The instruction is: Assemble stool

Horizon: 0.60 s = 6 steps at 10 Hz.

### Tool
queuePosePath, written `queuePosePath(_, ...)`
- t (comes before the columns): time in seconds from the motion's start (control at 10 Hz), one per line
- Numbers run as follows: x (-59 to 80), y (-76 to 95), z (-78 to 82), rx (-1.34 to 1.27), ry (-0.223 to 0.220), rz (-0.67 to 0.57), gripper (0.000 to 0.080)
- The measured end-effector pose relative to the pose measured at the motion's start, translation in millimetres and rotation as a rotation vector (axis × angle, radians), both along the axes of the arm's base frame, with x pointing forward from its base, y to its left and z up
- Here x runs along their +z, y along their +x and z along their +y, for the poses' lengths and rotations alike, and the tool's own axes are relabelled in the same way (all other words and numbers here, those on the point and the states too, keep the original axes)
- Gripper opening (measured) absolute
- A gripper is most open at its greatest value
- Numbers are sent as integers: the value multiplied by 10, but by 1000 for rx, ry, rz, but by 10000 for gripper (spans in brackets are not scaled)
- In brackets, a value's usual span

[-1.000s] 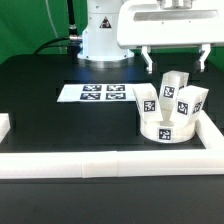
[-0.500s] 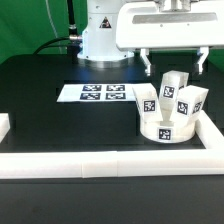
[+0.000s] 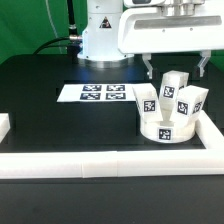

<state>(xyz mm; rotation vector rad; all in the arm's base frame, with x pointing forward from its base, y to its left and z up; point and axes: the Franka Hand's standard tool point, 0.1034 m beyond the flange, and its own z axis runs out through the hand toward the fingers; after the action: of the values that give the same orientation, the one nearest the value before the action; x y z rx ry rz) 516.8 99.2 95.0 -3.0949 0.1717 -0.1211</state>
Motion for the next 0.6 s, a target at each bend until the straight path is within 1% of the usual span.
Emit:
queuePosePath(0.1, 24, 12, -67, -36, 5, 29, 649)
queuePosePath(0.2, 20, -43, -115, -53, 14, 95, 649)
queuePosePath(0.4, 20, -5, -117, -74, 13, 88, 649)
queuePosePath(0.6, 15, -8, -118, -170, 16, 93, 649)
